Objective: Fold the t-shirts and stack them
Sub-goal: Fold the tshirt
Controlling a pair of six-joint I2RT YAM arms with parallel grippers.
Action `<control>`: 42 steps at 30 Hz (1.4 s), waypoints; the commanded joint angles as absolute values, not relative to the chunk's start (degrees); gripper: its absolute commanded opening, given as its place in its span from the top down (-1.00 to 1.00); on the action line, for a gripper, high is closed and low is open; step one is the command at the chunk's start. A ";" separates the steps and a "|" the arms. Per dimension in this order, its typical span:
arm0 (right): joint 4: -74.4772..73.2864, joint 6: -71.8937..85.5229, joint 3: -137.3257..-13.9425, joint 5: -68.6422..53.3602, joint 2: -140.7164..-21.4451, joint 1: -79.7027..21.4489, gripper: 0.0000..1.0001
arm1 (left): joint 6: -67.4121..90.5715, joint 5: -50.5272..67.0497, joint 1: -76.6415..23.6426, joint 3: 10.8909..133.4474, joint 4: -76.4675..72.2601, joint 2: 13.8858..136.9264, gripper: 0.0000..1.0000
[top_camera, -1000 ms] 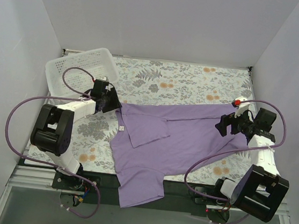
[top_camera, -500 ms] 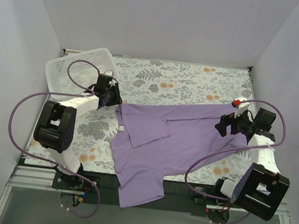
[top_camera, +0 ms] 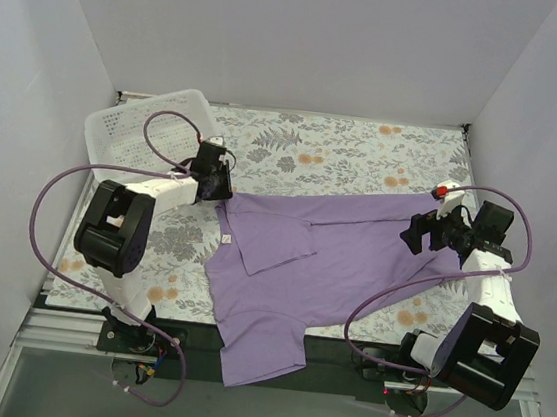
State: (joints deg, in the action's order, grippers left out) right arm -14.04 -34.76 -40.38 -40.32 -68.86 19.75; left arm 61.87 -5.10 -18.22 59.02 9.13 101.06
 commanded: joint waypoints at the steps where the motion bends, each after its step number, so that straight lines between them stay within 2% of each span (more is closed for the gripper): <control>1: -14.50 -35.25 -40.43 -41.48 -69.17 19.86 -0.97 | 61.08 -8.44 -19.16 61.35 9.67 101.60 0.54; 2: -14.59 -35.33 -40.43 -41.48 -69.08 19.78 -0.97 | 61.17 -8.44 -19.25 61.52 9.58 101.95 0.67; 6: -14.50 -35.33 -40.43 -41.48 -69.08 19.78 -0.97 | 61.00 -10.36 -19.77 62.66 9.58 103.18 1.00; 16: -14.50 -35.42 -40.60 -41.22 -69.43 19.78 -0.97 | 58.10 -18.80 -20.04 69.51 9.49 107.83 1.00; 29: -14.59 -35.51 -40.69 -40.87 -69.70 19.78 -0.97 | 55.90 -20.82 -19.95 75.06 11.51 111.88 1.00; 32: -14.59 -35.60 -40.61 -41.04 -69.44 19.78 -0.97 | 55.90 -21.36 -19.95 74.27 11.86 111.45 0.91; 36: -14.68 -36.21 -40.43 -41.74 -69.00 19.78 -0.97 | 56.34 -19.52 -19.95 73.13 12.04 109.43 0.67; 40: -15.73 -37.79 -40.60 -42.36 -68.47 19.78 -0.97 | 57.04 -13.55 -20.04 70.49 11.43 102.41 0.25; 42: -17.31 -39.46 -41.22 -42.97 -68.29 19.78 -0.97 | 56.87 -10.91 -20.21 68.31 10.99 97.42 0.13</control>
